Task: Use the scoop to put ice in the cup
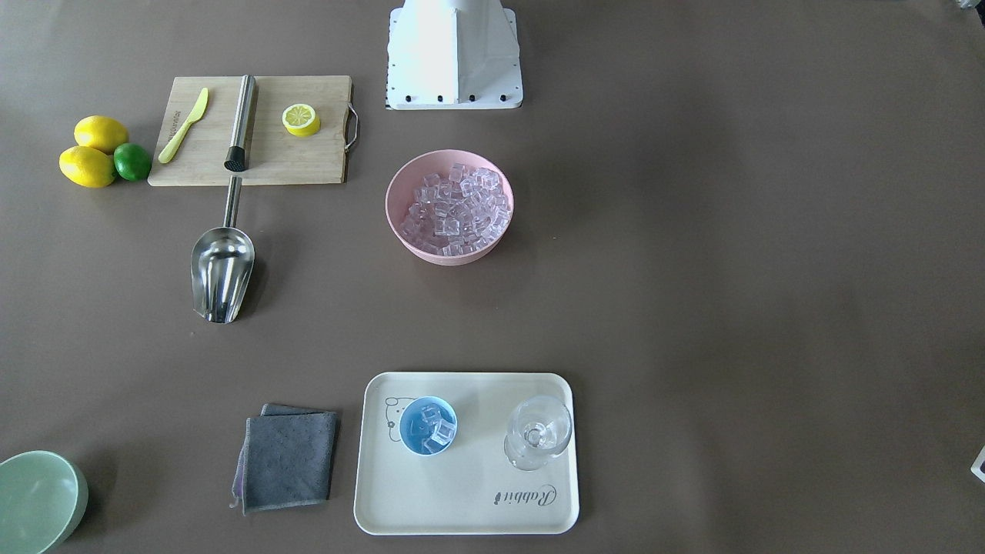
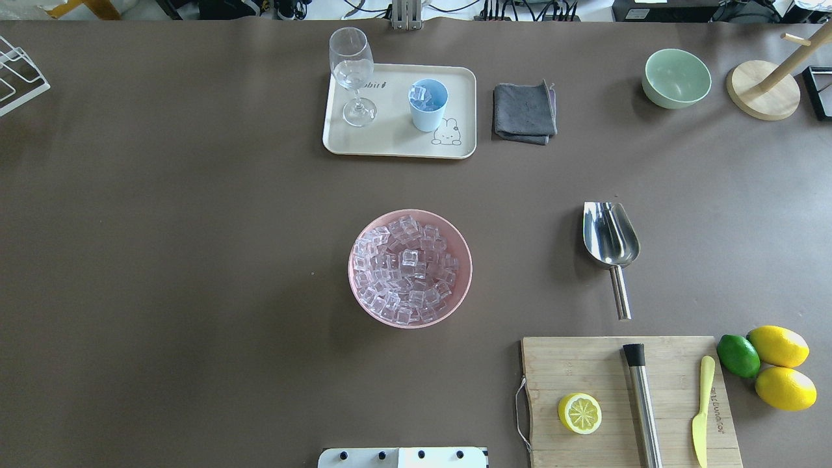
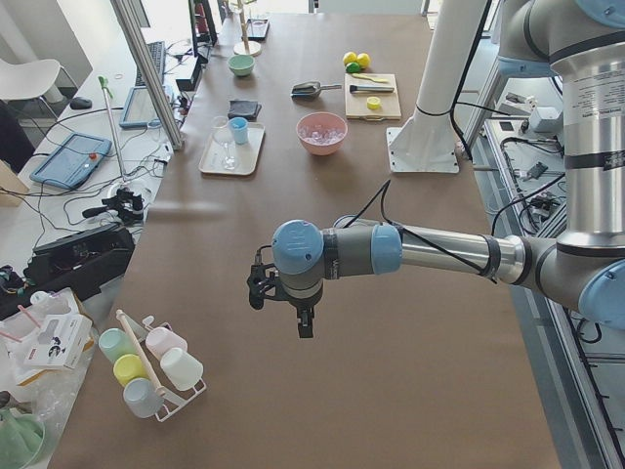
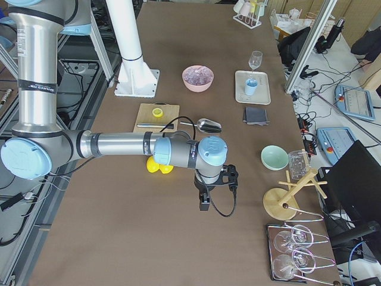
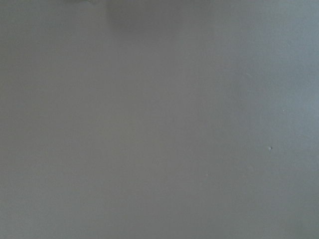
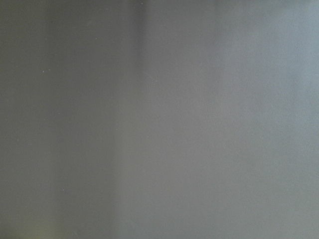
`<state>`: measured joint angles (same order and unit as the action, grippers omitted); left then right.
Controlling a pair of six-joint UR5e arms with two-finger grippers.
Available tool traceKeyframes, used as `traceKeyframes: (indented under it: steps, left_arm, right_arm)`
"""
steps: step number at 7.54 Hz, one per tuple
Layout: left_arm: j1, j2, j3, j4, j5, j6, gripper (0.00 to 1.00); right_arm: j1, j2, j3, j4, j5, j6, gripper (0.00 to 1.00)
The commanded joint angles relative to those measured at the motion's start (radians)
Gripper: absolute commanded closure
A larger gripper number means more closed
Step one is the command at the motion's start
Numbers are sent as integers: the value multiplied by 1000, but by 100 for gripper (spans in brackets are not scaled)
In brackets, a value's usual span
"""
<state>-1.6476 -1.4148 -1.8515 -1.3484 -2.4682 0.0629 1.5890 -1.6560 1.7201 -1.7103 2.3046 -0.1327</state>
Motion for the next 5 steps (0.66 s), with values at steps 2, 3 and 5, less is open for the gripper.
traceKeyframes:
  steps: [2,3,5]
  left_arm:
    - [0,0,-2,0,-2,0,2]
    - [-1,0,5,0,-2,0,2]
    - [-9,5,8,2,-3,-3,2]
  right_arm:
    - [8,-2,0,1,-2,-4,0]
    - [8,-1,0,1,-2,-4,0]
    - [8,2,0,1,-2,-4,0]
